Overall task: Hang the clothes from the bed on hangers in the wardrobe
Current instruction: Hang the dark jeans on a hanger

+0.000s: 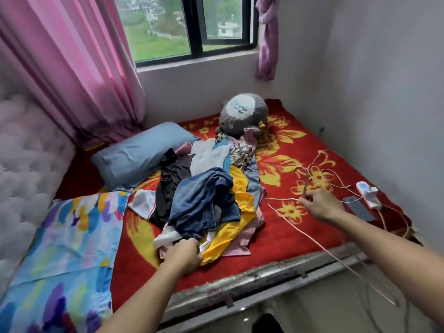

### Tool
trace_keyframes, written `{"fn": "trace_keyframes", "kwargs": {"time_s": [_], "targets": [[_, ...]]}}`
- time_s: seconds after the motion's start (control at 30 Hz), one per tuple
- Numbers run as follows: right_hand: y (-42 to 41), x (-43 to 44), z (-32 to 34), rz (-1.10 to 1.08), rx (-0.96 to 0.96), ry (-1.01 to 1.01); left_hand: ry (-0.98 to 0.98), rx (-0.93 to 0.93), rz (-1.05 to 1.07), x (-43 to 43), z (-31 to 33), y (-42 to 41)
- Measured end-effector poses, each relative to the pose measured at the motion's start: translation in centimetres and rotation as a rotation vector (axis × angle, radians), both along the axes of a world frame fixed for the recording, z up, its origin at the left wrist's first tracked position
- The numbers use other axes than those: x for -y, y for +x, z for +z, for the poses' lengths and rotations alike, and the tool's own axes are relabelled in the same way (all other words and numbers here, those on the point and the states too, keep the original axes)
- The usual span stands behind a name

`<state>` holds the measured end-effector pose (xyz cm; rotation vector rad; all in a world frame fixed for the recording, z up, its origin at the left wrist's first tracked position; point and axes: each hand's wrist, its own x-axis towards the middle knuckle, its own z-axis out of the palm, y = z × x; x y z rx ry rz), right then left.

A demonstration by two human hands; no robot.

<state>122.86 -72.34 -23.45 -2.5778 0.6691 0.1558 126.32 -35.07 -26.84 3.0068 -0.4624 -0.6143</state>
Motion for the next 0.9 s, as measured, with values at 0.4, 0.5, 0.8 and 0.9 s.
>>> {"fn": "trace_keyframes", "kwargs": {"time_s": [0.4,0.5,0.8,0.9], "targets": [[22.1,6.7,-13.9,-0.006,-0.097,-0.068,0.076,-0.183,0.116,4.7,-8.6,16.8],[26.6,8.3,-17.6,0.029,-0.109,-0.149,0.019,-0.291,0.171,6.2,-11.9,19.0],[28.7,7.3,-33.6,0.288,-0.258,-0.191,-0.045,-0.289,0.434,9.4,-26.8,24.1],[26.0,6.3,-38.1,0.307,-0.330,-0.105,-0.051,-0.212,0.583,10.7,-30.9,25.4]]}}
